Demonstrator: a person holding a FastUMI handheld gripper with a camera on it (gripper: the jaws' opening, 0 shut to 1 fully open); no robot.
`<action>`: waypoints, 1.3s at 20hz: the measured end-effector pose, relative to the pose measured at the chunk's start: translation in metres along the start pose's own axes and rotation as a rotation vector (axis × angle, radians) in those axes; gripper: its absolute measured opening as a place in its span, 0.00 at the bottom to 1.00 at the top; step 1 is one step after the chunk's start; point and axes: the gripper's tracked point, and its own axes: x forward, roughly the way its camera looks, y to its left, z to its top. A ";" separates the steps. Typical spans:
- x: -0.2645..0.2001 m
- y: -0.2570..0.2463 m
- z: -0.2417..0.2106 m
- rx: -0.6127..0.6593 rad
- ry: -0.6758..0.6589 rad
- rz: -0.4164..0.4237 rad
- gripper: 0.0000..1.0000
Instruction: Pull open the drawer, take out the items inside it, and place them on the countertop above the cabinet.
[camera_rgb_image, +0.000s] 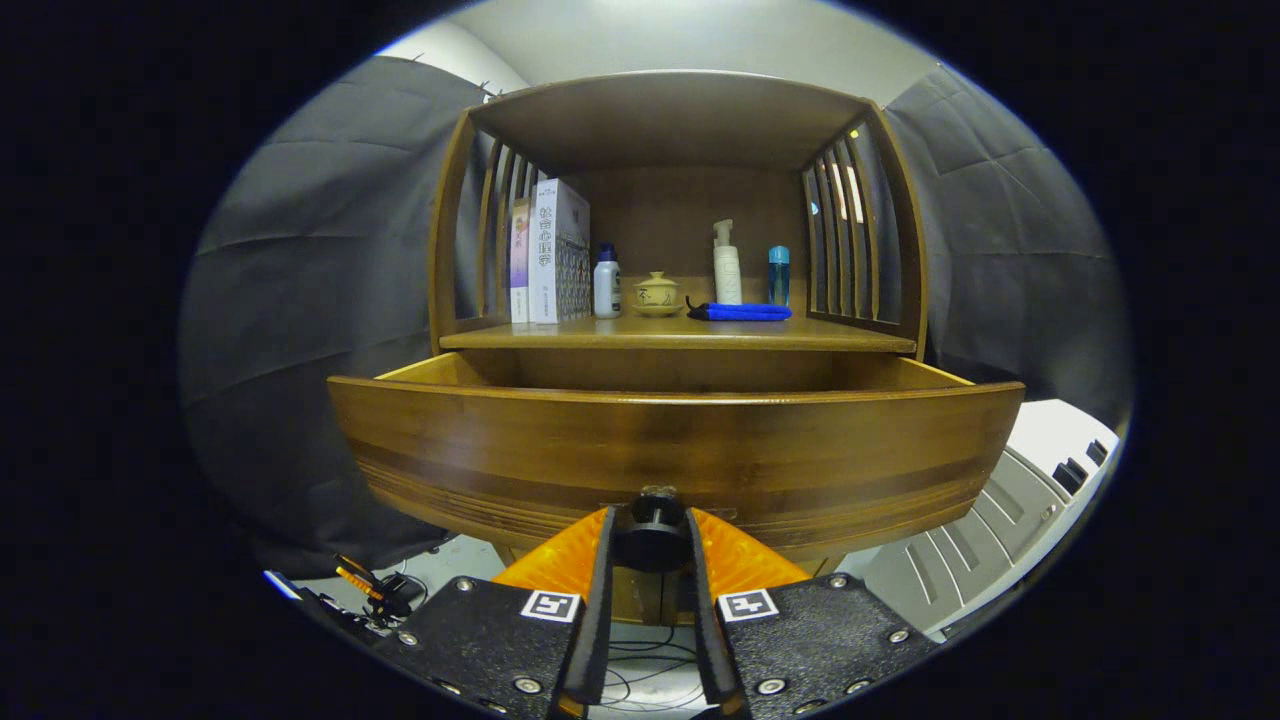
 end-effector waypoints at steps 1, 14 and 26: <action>-0.006 0.002 -0.003 0.000 0.003 0.010 0.36; -0.027 0.008 -0.004 -0.032 -0.035 0.057 0.52; -0.038 0.008 0.095 -0.043 -0.232 0.141 0.84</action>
